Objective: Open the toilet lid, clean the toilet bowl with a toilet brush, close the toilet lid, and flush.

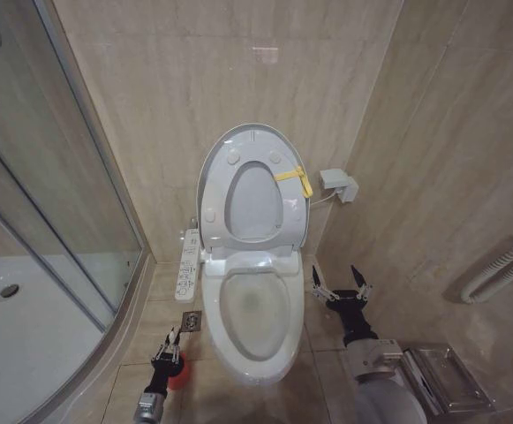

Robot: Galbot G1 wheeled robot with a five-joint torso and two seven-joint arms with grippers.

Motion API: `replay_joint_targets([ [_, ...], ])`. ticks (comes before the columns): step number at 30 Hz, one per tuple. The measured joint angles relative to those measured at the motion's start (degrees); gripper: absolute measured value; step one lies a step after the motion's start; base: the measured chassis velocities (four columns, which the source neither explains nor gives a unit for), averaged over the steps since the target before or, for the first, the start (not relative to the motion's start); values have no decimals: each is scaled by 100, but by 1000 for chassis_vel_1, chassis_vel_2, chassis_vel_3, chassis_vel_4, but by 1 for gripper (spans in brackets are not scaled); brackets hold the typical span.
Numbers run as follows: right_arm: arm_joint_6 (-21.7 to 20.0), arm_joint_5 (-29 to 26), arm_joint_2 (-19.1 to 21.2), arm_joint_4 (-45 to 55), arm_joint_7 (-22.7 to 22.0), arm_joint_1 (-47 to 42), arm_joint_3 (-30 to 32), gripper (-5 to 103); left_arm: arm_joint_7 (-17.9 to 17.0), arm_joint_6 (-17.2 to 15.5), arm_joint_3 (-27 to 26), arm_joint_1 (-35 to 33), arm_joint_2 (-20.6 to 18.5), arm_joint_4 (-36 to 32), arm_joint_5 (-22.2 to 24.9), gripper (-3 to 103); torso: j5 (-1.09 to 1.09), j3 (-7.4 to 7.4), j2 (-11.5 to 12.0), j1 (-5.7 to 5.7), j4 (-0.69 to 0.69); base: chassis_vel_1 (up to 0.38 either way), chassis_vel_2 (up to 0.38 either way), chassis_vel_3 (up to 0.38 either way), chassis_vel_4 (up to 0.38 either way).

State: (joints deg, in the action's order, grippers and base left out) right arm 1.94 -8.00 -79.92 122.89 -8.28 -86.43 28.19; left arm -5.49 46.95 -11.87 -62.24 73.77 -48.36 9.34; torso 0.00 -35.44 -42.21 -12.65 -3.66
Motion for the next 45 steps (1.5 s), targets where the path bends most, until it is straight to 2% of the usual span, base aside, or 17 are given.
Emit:
replay_joint_targets([
  [2, 0, 0, 0, 0, 0, 0, 0, 100, -10, -11, -41, -202, -107, -205, -83, 19, -1, 0, 0, 0, 0, 0, 0, 0, 0],
  [3, 0, 0, 0, 0, 0, 0, 0, 100, -40, -30, -77, -348, -158, -422, -92, 45, 0, 0, 0, 0, 0, 0, 0, 0, 0],
  [4, 0, 0, 0, 0, 0, 0, 0, 100, -40, -30, -77, -348, -158, -422, -92, 45, 0, 0, 0, 0, 0, 0, 0, 0, 0],
  [8, 0, 0, 0, 0, 0, 0, 0, 100, -357, -270, -168, -756, -267, -1275, -191, 45, 0, 0, 0, 0, -1, 0, 0, 0, 0],
  [9, 0, 0, 0, 0, 0, 0, 0, 100, -462, -326, -204, -846, -292, -1468, -259, 72, -1, 0, 0, 0, 0, 0, 0, 0, 0],
  [14, 0, 0, 0, 0, 0, 0, 0, 100, -682, -501, -334, -1167, -386, -2091, -412, 72, 0, 0, 0, 1, -1, 0, 0, 0, 0],
  [16, 0, 0, 0, 0, 0, 0, 0, 100, -872, -691, -438, -1454, -460, -2659, -480, 72, 0, 0, 0, 1, -1, 0, 0, 0, 0],
  [17, 0, 0, 0, 0, 1, -1, 0, 100, -936, -763, -481, -1570, -484, -2885, -497, 97, -1, 0, 0, 1, -1, 0, 0, 0, 0],
  [18, 0, 0, 0, 0, 1, -1, 0, 100, -936, -763, -481, -1570, -484, -2885, -497, 97, -1, 0, 0, 1, -1, 0, 0, 0, 0],
  [21, 0, 0, 0, 0, 0, 0, 0, 100, -1040, -1044, -702, -2123, -537, -3927, -651, 97, 0, 0, 0, 1, -1, 0, 0, 0, 0],
  [22, 0, 0, 0, 0, 0, 0, 0, 100, -1040, -1044, -702, -2123, -537, -3927, -651, 97, 0, 0, 0, 1, -1, 0, 0, 0, 0],
  [27, 0, 0, 0, 0, 0, 0, 0, 100, -1010, -1515, -1051, -2691, -505, -4995, -729, 100, -1, 0, 0, 1, 0, 0, 0, 0, 0],
  [29, 0, 0, 0, 0, 0, 0, 0, 100, -851, -1799, -1296, -2895, -429, -5517, -714, 100, -1, 0, 0, 1, -1, 0, 0, 0, 0],
  [35, 0, 0, 0, 0, 0, 0, 0, 100, -521, -2246, -1664, -3198, -298, -6274, -562, 100, -1, 0, 0, 1, -1, 0, 0, 0, 0],
  [38, 0, 0, 0, 0, 1, 0, 0, 100, -244, -2637, -1947, -3466, -225, -6832, -319, 100, -1, 0, 0, 1, -1, 0, 0, 0, 0],
  [41, 0, 0, 0, 0, 0, 0, 0, 100, -154, -3057, -2125, -3652, -176, -7225, -52, 100, -1, 0, 0, 1, 0, 0, 0, 0, 0],
  [45, 0, 0, 0, 0, 0, 0, 0, 100, 18, -3217, -2343, -3721, -72, -7425, 51, 100, -1, 0, 0, 1, 0, 0, 0, 0, 0],
])
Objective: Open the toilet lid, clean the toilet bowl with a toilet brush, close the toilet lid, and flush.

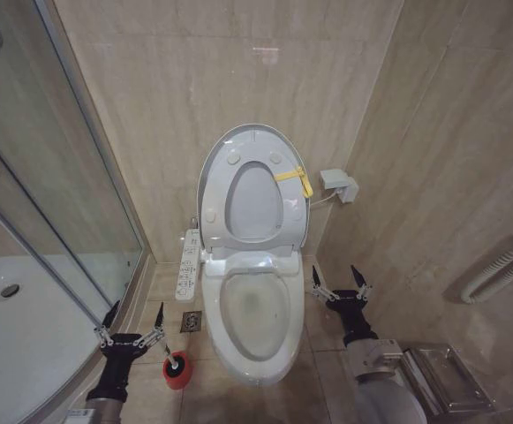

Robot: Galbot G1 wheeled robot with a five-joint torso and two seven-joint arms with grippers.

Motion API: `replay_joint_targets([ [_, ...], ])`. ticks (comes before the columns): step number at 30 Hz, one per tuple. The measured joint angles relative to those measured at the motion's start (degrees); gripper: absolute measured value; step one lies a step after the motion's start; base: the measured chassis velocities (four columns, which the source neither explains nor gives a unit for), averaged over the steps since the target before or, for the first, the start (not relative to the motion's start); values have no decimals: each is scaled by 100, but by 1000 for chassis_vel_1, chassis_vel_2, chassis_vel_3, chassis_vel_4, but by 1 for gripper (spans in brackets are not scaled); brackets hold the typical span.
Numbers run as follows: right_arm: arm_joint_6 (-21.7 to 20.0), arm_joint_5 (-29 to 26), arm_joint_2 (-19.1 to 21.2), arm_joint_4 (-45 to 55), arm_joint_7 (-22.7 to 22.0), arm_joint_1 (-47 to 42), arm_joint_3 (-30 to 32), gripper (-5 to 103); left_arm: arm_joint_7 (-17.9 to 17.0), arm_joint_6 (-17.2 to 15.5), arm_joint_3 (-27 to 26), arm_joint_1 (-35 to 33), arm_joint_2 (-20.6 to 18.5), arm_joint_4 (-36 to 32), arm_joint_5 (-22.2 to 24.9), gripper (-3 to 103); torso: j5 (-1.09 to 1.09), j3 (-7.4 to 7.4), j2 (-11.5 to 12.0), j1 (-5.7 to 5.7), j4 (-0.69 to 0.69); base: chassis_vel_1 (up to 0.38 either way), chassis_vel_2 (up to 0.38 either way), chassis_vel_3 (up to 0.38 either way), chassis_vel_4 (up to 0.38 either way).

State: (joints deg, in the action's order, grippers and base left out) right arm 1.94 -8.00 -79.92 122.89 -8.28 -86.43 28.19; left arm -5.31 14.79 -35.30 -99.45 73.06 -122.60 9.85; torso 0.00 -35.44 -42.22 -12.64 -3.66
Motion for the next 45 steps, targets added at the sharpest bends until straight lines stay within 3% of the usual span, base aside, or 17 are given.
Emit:
replay_joint_targets([
  [6, 0, 0, 0, 0, 0, 0, 0, 100, 51, -160, 143, -166, 218, -346, 201, 100, 0, 0, 0, 0, 0, 0, 0, 0, 0],
  [15, 0, 0, 0, 0, 0, 0, 0, 100, 28, -305, 457, -324, 452, -575, 94, 100, 0, 0, 0, 0, 0, 0, 0, 0, 0],
  [23, 0, 0, 0, 0, 0, 0, 0, 100, 86, -94, 180, -178, 641, -318, -7, 100, 0, 0, 0, 0, 0, 0, 0, 0, 0],
  [29, 0, 0, 0, 0, 0, 0, 0, 100, 84, 3, 277, -158, 917, -325, -115, 100, 0, 0, 0, 0, 0, 0, 0, 0, 0],
  [36, 0, 0, 0, 0, 0, 0, 0, 100, 71, 43, 339, -171, 934, -247, -178, 100, 0, 0, 0, 0, 0, 0, 0, 0, 0],
  [41, 0, 0, 0, 0, 0, 0, 0, 100, -31, -285, 363, -202, 927, -268, -225, 100, 0, 0, 0, 0, 0, 0, 0, 0, 0],
  [45, 0, 0, 0, 0, 0, 0, 0, 100, -107, -363, 359, -217, 873, -299, -269, 100, 0, 0, 0, 0, 0, 0, 0, 0, 0],
])
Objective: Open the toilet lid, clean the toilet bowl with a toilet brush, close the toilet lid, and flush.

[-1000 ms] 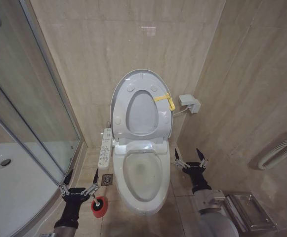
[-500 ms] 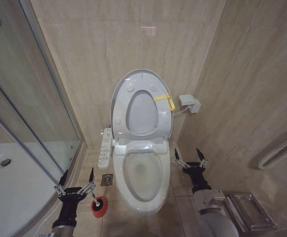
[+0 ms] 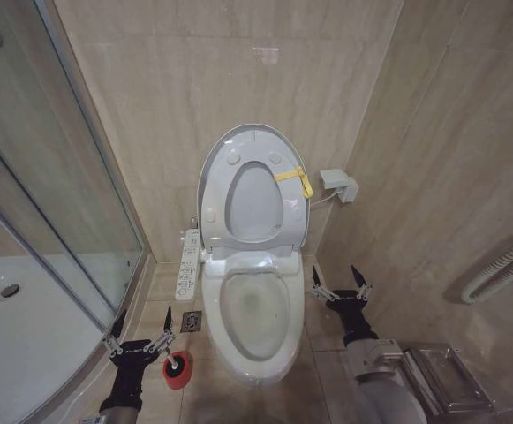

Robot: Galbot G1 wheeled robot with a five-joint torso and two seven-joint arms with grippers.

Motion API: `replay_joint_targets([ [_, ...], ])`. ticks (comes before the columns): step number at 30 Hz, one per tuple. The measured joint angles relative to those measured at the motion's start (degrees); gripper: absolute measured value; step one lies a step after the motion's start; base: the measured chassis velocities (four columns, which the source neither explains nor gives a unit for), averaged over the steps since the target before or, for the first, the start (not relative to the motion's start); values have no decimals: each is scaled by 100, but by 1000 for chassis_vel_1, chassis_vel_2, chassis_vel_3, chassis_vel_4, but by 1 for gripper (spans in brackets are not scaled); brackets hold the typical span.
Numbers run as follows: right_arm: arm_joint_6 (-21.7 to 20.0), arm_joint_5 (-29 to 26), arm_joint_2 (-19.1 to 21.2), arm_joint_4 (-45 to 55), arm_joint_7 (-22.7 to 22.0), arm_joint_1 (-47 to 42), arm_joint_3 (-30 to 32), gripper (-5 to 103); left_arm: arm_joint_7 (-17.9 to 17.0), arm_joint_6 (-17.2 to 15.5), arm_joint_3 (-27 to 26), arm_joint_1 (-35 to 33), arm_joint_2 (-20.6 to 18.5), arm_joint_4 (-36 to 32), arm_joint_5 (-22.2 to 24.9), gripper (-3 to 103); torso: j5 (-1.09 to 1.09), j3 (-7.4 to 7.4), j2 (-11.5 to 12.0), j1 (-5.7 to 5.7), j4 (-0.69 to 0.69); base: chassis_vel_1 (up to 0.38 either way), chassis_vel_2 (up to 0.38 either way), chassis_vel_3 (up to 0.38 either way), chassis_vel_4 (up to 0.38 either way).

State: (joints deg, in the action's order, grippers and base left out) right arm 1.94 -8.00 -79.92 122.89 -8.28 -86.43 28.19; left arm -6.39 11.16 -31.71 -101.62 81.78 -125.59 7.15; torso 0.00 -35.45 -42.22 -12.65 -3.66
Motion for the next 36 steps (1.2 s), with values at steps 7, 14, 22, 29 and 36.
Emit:
replay_joint_targets([
  [7, 0, 0, 0, 0, 0, 0, 0, 100, -150, -197, 39, -95, -153, -208, -113, 100, 0, 0, 0, 0, 0, 0, 0, 0, 0],
  [14, 0, 0, 0, 0, 0, 0, 0, 100, -204, -280, 44, -127, -172, -375, -107, 100, 0, 0, 0, 0, 0, 0, 0, 0, 0],
  [22, 0, 0, 0, 0, 0, 0, 0, 100, -221, -199, 142, -198, -91, -413, -188, 100, 0, 0, 0, 0, 0, 0, 0, 0, 0],
  [29, 0, 0, 0, 0, 0, 0, 0, 100, -332, -195, 142, -219, -94, -444, -300, 100, 0, 0, 0, 0, 0, 0, 0, 0, 0],
  [36, 0, 0, 0, 0, 0, 0, 0, 100, -439, -197, 112, -216, -104, -445, -348, 100, 0, 0, 0, 0, 0, 0, 0, 0, 0],
])
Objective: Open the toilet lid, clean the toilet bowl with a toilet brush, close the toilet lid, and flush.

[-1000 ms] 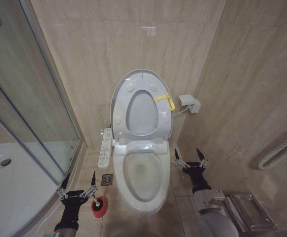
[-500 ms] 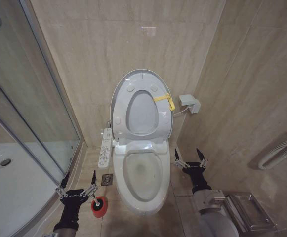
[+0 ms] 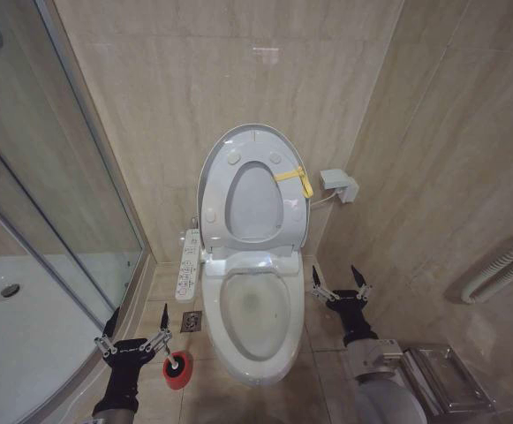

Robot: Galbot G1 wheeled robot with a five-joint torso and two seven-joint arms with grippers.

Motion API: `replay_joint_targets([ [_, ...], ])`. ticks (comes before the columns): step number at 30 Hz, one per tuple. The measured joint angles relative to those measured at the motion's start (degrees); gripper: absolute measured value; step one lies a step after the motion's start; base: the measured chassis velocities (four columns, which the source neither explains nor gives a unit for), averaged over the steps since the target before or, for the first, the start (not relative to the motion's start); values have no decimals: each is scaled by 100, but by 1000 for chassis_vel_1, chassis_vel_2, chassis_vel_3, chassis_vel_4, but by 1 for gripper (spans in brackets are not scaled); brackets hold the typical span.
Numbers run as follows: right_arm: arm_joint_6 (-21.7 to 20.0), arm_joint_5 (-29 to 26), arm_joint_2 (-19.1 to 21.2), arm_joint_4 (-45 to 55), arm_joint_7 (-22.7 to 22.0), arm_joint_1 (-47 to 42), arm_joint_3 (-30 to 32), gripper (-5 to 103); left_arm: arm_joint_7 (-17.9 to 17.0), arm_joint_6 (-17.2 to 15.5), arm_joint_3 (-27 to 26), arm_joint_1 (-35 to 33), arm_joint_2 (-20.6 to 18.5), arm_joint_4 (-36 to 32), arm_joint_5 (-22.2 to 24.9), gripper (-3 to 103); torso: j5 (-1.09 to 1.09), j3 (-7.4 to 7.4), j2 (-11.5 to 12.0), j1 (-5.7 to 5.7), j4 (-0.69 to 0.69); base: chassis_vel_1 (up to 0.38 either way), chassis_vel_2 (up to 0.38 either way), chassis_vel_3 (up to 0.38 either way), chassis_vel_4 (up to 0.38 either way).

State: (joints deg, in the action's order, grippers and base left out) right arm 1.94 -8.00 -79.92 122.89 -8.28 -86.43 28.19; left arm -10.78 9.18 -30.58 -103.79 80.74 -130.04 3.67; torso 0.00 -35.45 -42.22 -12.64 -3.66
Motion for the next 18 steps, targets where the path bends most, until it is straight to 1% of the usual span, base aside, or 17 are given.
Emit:
replay_joint_targets([
  [18, 0, 0, 0, 0, 0, 0, 0, 100, -4, -5, -2, 2, -5, 0, -1, 100, 0, 0, 0, 0, 0, 0, 0, 0, 0],
])
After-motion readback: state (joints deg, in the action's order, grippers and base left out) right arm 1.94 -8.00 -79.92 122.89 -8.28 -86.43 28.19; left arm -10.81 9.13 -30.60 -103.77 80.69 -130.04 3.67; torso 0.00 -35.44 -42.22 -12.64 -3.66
